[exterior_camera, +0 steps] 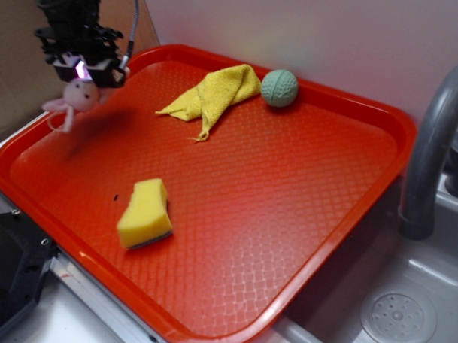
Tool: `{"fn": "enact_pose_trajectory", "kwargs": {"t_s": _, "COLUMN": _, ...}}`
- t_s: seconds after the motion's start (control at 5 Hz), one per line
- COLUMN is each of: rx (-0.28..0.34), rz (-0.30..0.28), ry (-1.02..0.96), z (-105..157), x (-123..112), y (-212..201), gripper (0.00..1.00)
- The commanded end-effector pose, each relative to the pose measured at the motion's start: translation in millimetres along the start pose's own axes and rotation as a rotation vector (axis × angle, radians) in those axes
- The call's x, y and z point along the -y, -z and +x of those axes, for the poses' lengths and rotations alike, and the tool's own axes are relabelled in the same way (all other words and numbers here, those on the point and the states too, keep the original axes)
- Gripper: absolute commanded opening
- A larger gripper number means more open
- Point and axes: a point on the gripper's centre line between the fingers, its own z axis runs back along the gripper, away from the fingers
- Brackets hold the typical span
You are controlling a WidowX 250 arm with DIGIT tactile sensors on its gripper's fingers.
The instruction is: Grab the pink bunny.
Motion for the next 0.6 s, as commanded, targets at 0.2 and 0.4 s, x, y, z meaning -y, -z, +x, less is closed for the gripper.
{"fn": "enact_pose_trajectory", "kwargs": {"t_s": 0.2, "rx": -0.019, "rz": -0.013, "ry": 0.157, "z": -22.7, "x": 40.2, "y": -166.4, "gripper": 0.00}}
{"fn": "enact_pose_trajectory", "kwargs": {"t_s": 0.4, "rx": 0.016, "rz": -0.068, "ry": 0.239, "z": -28.2, "x": 45.3, "y": -177.6, "gripper": 0.00}}
